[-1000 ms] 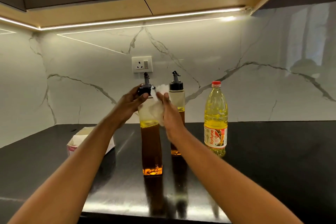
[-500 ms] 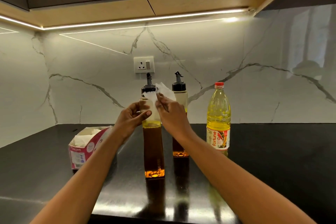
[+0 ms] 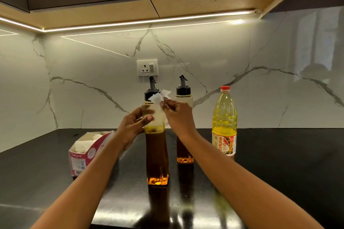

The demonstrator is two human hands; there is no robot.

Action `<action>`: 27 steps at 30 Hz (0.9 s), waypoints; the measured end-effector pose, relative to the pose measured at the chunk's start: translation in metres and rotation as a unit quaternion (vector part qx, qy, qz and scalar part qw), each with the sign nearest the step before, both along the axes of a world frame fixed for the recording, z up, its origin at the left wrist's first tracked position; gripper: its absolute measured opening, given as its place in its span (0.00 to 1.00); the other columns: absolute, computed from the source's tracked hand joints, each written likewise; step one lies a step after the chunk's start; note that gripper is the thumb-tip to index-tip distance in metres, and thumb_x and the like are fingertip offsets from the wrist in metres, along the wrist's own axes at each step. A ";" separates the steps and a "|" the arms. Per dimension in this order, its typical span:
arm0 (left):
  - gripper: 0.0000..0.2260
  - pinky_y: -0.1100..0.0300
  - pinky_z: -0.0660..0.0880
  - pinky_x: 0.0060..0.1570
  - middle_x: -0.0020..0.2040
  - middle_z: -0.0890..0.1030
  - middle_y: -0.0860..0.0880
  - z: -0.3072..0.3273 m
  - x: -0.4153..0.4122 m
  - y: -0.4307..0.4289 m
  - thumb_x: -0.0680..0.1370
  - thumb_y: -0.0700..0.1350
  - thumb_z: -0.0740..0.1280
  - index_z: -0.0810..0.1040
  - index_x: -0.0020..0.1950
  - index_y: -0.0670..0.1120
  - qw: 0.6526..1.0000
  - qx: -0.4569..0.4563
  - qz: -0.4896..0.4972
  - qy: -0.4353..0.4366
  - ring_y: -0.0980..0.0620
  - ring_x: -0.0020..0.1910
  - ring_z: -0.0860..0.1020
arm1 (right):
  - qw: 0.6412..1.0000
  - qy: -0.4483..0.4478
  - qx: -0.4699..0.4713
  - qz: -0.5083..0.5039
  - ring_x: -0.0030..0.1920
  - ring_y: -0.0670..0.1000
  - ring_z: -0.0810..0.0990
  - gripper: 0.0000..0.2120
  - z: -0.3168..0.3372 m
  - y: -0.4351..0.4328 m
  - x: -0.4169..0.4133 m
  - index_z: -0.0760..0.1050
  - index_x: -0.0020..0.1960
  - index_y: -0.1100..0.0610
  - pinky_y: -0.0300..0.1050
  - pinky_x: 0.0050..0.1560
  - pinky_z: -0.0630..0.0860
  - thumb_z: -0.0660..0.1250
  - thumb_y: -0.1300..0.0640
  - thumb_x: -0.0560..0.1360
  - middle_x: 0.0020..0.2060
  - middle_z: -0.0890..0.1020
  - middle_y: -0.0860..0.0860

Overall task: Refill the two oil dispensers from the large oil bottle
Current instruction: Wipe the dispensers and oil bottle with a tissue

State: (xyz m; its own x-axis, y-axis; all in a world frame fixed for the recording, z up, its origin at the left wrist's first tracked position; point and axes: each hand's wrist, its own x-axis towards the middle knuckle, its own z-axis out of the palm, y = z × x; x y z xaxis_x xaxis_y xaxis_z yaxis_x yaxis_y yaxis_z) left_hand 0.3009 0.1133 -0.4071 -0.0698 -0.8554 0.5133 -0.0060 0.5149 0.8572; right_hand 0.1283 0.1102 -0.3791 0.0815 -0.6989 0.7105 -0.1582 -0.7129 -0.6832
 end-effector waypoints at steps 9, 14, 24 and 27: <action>0.27 0.60 0.80 0.47 0.65 0.76 0.52 -0.020 -0.015 0.006 0.72 0.50 0.69 0.68 0.70 0.55 0.997 -0.038 0.069 0.009 0.56 0.59 0.79 | 0.982 -0.043 0.143 0.118 0.44 0.47 0.77 0.13 0.014 -0.007 -0.006 0.77 0.59 0.56 0.36 0.43 0.73 0.59 0.53 0.80 0.44 0.80 0.47; 0.43 0.65 0.78 0.51 0.62 0.78 0.54 -0.039 -0.034 0.012 0.63 0.61 0.74 0.62 0.75 0.54 0.967 -0.089 0.215 -0.099 0.57 0.57 0.79 | 0.981 -0.088 0.100 0.137 0.38 0.44 0.78 0.15 0.015 0.000 -0.007 0.74 0.65 0.54 0.30 0.37 0.72 0.59 0.54 0.80 0.44 0.80 0.43; 0.42 0.64 0.79 0.48 0.60 0.79 0.53 -0.035 -0.023 0.008 0.64 0.57 0.74 0.61 0.75 0.55 0.983 -0.067 0.156 -0.077 0.57 0.55 0.81 | 0.960 0.003 0.194 0.202 0.66 0.52 0.68 0.40 0.022 0.009 -0.016 0.64 0.72 0.51 0.54 0.69 0.62 0.44 0.28 0.69 0.70 0.69 0.53; 0.43 0.59 0.80 0.49 0.60 0.79 0.52 -0.035 -0.021 0.006 0.65 0.56 0.75 0.60 0.76 0.54 0.985 -0.062 0.147 -0.073 0.54 0.56 0.81 | 0.963 0.037 0.155 0.215 0.67 0.46 0.64 0.42 0.016 0.016 -0.020 0.61 0.74 0.50 0.47 0.66 0.58 0.43 0.27 0.68 0.72 0.65 0.52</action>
